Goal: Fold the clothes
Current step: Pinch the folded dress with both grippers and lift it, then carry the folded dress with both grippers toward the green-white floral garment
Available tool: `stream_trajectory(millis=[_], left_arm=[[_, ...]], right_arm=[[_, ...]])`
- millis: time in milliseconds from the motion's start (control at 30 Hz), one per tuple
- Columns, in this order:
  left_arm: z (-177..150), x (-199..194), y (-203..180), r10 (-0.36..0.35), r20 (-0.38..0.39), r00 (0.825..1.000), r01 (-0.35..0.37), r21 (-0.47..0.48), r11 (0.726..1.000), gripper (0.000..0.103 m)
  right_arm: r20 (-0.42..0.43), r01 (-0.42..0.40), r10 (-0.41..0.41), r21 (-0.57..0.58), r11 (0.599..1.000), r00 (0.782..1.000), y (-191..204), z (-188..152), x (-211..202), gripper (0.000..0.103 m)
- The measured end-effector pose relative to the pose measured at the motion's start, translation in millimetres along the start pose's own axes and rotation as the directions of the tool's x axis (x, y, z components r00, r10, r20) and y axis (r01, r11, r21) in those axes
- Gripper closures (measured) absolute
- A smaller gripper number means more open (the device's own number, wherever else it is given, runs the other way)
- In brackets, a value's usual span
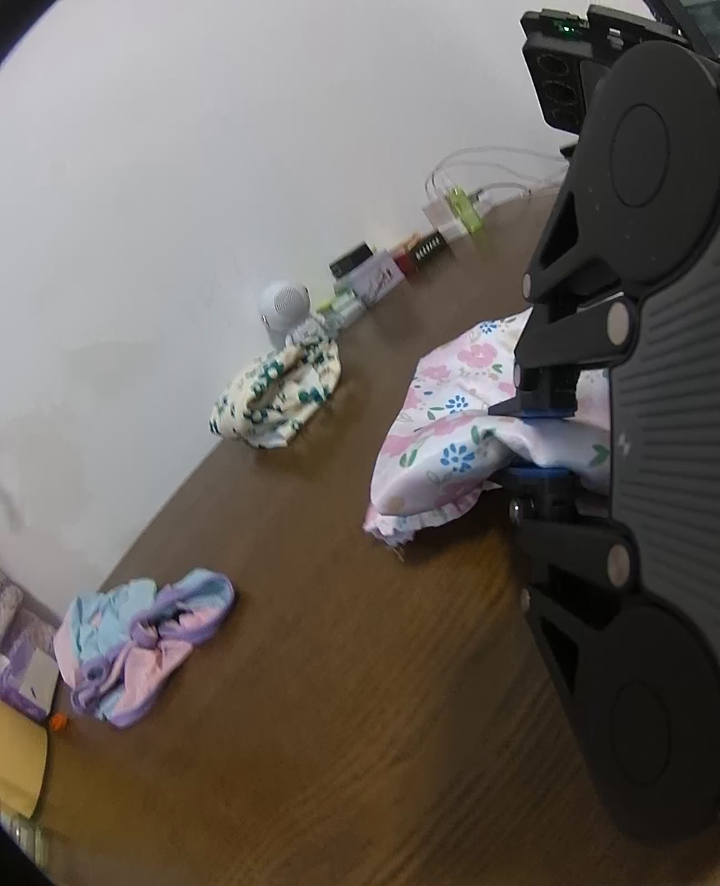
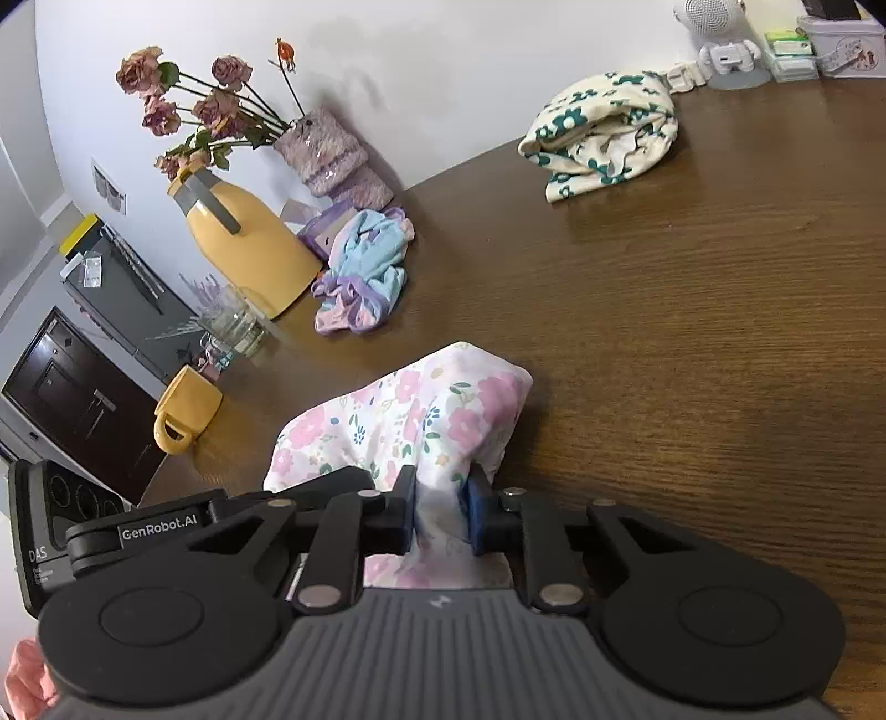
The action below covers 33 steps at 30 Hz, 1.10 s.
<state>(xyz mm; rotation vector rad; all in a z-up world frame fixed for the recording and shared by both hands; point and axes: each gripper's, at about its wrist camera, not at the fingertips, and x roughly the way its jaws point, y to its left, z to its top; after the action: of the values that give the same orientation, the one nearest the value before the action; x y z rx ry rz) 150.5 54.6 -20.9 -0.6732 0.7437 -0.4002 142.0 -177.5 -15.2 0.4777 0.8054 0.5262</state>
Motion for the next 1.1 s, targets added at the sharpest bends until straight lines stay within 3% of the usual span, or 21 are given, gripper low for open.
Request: stream_trajectory(millis=[333,567,800,967,1100], left_arm=[[38.4,4.5,-16.3,-0.094,0.036,0.995,0.093,0.039,0.995,0.09],[106.8,28.1,-42.2,-0.134,0.064,0.989,0.127,0.109,0.986,0.09],[203.1,115.9,-85.8,-0.148,0.046,0.988,0.137,0.193,0.972,0.09],[251.4,203.3,-96.2,-0.143,-0.025,0.989,0.145,0.223,0.964,0.09],[267.2,267.0,-85.1,-0.126,-0.094,0.988,0.143,0.201,0.969,0.09]], right_arm=[[0.088,0.023,-0.021,-0.023,0.999,0.996,21.1,34.2,-12.3,0.089],[0.169,0.056,-0.047,-0.05,0.997,0.985,34.9,94.3,-7.1,0.089],[0.27,0.153,-0.133,-0.054,0.987,0.954,20.7,194.5,13.9,0.089],[0.293,0.205,-0.196,0.003,0.979,0.936,-28.6,253.6,42.7,0.089],[0.265,0.205,-0.219,0.079,0.976,0.939,-84.3,271.2,73.1,0.089]])
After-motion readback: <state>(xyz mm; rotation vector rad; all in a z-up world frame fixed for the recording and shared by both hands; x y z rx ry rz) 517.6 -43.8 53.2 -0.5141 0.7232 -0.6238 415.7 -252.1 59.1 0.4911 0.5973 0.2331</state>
